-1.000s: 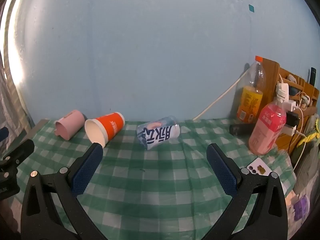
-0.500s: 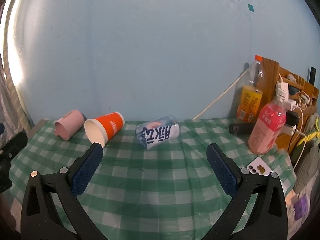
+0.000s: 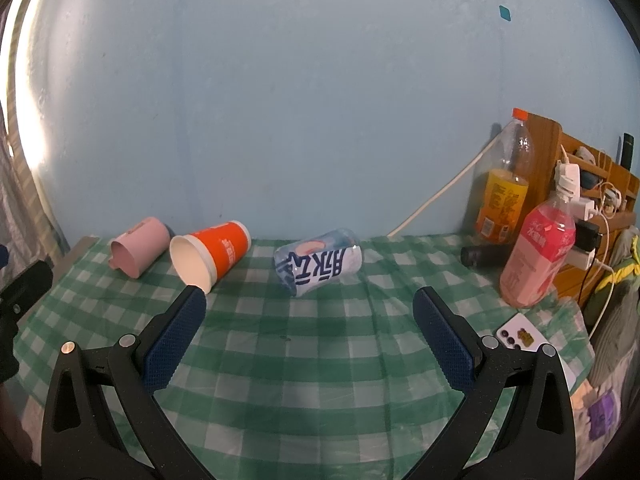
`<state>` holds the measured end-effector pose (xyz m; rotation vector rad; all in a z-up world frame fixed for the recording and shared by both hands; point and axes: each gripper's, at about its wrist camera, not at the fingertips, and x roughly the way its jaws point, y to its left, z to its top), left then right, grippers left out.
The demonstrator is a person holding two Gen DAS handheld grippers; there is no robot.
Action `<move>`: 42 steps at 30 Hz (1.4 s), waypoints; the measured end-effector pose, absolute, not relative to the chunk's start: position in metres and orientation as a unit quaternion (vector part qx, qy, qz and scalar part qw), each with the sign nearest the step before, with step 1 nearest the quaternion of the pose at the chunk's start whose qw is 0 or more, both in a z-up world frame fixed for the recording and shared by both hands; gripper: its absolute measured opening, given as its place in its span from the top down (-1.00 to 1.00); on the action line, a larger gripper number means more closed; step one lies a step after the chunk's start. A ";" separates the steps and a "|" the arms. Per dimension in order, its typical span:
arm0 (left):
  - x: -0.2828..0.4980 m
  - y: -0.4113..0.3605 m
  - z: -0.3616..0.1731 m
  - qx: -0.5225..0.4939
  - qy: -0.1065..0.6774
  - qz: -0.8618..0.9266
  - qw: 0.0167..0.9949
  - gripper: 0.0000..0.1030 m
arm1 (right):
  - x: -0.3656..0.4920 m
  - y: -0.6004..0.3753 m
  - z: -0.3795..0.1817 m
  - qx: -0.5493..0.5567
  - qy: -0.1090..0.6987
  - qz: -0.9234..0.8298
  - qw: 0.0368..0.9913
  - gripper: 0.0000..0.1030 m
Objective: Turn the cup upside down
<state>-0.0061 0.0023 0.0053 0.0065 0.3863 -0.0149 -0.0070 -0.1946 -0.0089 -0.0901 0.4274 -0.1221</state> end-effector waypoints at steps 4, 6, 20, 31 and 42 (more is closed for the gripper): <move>-0.004 0.004 0.004 0.003 0.198 -0.008 0.980 -1.00 | -0.007 -0.195 -0.009 -0.044 0.213 -0.061 0.974 -0.98; -0.004 0.004 0.004 0.003 0.201 -0.008 0.980 -1.00 | -0.007 -0.195 -0.008 -0.045 0.213 -0.061 0.974 -0.98; -0.002 0.004 0.000 0.008 0.204 -0.009 0.979 -1.00 | -0.004 -0.192 -0.012 -0.046 0.218 -0.058 0.973 -0.98; -0.002 0.004 0.000 0.010 0.205 -0.009 0.979 -1.00 | -0.003 -0.191 -0.013 -0.045 0.221 -0.057 0.973 -0.98; -0.002 0.002 0.000 0.012 0.206 -0.009 0.978 -1.00 | -0.003 -0.190 -0.014 -0.045 0.221 -0.057 0.972 -0.98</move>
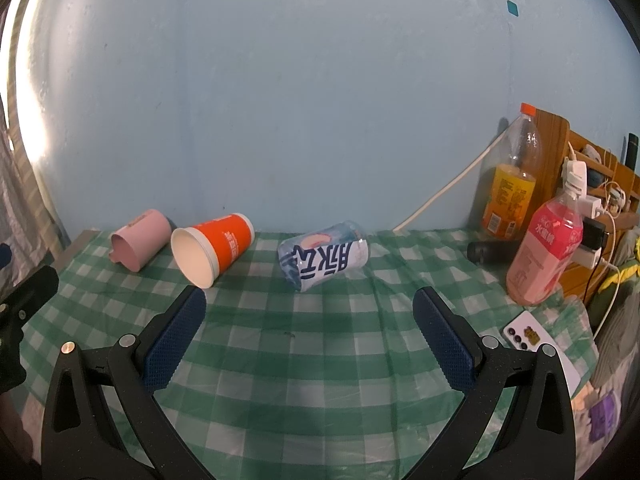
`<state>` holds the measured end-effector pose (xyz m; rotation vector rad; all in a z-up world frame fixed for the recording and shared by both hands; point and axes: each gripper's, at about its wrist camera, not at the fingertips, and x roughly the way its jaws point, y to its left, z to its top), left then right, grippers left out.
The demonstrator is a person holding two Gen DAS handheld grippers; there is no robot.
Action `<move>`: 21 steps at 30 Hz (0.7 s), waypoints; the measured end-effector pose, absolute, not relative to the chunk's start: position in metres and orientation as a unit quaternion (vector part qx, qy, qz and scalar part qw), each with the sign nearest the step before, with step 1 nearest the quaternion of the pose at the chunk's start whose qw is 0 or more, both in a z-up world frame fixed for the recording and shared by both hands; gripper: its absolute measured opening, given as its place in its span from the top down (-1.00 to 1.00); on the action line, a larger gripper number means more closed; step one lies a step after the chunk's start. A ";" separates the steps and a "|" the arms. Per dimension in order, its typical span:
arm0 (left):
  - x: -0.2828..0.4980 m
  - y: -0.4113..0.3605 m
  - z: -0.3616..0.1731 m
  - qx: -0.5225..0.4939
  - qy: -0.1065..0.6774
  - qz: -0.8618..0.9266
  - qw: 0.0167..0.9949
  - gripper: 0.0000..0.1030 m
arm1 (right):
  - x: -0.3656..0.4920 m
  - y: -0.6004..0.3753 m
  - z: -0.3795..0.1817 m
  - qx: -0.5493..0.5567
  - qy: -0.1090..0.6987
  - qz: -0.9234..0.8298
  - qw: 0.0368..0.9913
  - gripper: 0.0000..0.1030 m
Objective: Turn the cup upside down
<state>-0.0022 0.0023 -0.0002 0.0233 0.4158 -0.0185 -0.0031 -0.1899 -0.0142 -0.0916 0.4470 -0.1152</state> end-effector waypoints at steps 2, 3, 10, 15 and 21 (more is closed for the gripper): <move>-0.002 0.002 0.000 0.012 0.206 -0.009 0.978 -1.00 | -0.003 -0.190 -0.014 -0.045 0.222 -0.057 0.972 -0.98; -0.002 0.002 0.000 0.011 0.206 -0.009 0.978 -1.00 | -0.003 -0.190 -0.014 -0.045 0.222 -0.057 0.972 -0.98; -0.001 0.002 0.001 0.013 0.209 -0.010 0.978 -1.00 | -0.003 -0.190 -0.014 -0.045 0.222 -0.057 0.972 -0.98; 0.000 0.002 0.001 0.014 0.211 -0.011 0.977 -1.00 | -0.003 -0.190 -0.014 -0.045 0.223 -0.057 0.972 -0.98; 0.001 0.002 0.001 0.011 0.213 -0.016 0.977 -1.00 | -0.002 -0.188 -0.017 -0.045 0.227 -0.055 0.971 -0.98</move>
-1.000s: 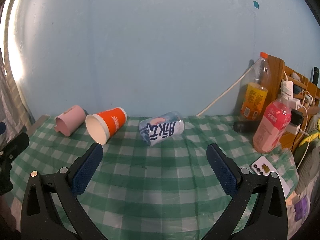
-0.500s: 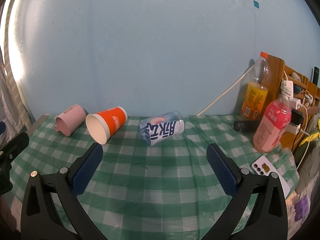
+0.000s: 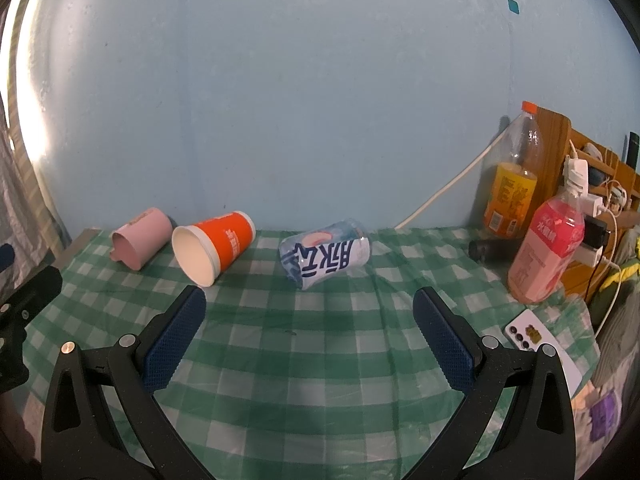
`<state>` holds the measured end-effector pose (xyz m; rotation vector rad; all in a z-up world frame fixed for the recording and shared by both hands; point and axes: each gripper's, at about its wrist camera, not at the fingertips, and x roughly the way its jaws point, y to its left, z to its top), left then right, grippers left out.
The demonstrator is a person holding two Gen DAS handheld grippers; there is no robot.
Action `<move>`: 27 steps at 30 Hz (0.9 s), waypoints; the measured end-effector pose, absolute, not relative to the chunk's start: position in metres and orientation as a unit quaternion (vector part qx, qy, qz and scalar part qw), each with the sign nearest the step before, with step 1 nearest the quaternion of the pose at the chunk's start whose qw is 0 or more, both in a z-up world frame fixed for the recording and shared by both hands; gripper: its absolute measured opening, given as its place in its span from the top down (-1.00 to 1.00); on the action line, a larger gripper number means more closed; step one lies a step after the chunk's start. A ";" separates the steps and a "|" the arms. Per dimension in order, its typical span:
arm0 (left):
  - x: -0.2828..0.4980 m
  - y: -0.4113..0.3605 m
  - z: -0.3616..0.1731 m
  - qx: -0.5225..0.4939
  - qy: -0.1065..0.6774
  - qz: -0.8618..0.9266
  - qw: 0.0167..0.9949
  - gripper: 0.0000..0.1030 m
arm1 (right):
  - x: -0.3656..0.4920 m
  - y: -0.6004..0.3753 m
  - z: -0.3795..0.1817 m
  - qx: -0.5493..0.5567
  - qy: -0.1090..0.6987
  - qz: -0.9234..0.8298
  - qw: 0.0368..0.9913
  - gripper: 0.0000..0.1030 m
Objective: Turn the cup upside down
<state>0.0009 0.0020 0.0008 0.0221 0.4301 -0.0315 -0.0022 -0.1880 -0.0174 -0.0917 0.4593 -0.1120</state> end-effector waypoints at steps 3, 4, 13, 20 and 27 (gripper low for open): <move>0.003 0.002 0.000 0.011 0.215 -0.016 0.976 -1.00 | 0.000 -0.188 -0.018 -0.046 0.231 -0.055 0.970 -0.98; 0.002 0.002 0.000 0.011 0.216 -0.016 0.976 -1.00 | 0.001 -0.187 -0.018 -0.045 0.232 -0.054 0.970 -0.98; 0.017 0.010 -0.003 -0.012 0.232 -0.016 0.973 -1.00 | 0.016 -0.185 -0.018 -0.048 0.246 -0.046 0.967 -0.98; 0.038 0.022 0.000 -0.017 0.238 -0.002 0.971 -1.00 | 0.042 -0.179 -0.019 -0.031 0.277 -0.012 0.960 -0.98; 0.058 0.030 -0.006 -0.011 0.257 0.006 0.966 -1.00 | 0.073 -0.175 -0.016 -0.005 0.314 0.015 0.949 -0.98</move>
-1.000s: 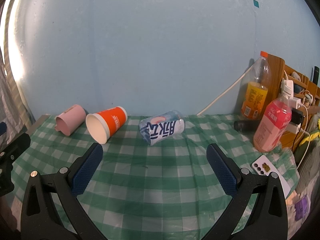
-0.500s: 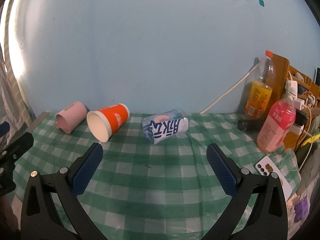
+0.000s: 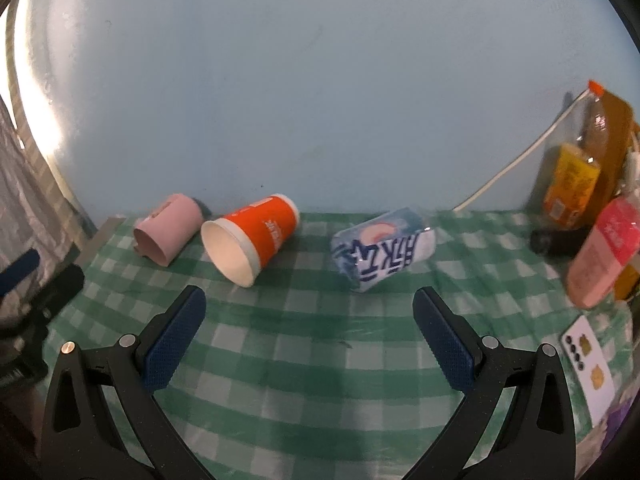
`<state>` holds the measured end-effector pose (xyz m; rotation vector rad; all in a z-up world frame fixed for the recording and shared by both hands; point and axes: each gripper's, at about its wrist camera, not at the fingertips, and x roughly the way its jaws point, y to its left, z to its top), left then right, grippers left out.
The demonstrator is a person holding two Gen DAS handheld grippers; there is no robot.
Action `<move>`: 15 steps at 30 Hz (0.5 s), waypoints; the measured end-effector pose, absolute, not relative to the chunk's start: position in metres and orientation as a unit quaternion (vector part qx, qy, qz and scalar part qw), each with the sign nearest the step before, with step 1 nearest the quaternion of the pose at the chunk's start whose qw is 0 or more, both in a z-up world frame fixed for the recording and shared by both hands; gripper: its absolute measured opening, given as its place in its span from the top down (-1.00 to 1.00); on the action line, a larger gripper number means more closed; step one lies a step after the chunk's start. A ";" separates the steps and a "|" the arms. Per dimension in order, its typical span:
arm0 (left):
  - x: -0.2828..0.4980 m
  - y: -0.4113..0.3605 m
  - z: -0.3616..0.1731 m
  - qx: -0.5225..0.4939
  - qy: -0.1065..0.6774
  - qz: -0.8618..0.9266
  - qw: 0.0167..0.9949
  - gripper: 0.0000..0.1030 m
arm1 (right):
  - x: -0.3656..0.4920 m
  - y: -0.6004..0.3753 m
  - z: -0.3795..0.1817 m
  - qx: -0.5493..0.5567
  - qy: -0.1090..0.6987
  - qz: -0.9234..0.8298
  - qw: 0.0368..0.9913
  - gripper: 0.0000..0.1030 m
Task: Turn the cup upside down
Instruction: 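Move the right gripper to the orange paper cup and close around it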
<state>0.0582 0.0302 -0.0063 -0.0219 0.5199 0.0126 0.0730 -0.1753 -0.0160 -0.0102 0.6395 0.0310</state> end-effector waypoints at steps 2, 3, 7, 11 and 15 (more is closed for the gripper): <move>0.064 0.033 -0.009 -0.015 0.264 0.007 0.964 -1.00 | 0.084 -0.173 -0.013 0.004 0.324 0.024 0.946 -0.98; 0.067 0.034 -0.010 -0.016 0.268 0.007 0.963 -1.00 | 0.087 -0.172 -0.012 0.008 0.328 0.028 0.944 -0.98; 0.079 0.038 -0.011 -0.020 0.276 0.006 0.961 -1.00 | 0.111 -0.164 -0.008 0.023 0.354 0.048 0.934 -0.98; 0.088 0.042 -0.011 -0.026 0.279 0.002 0.960 -1.00 | 0.137 -0.154 -0.009 0.033 0.377 0.065 0.923 -0.98; 0.101 0.046 -0.017 -0.034 0.294 0.003 0.955 -1.00 | 0.164 -0.155 -0.017 0.068 0.408 0.070 0.908 -0.98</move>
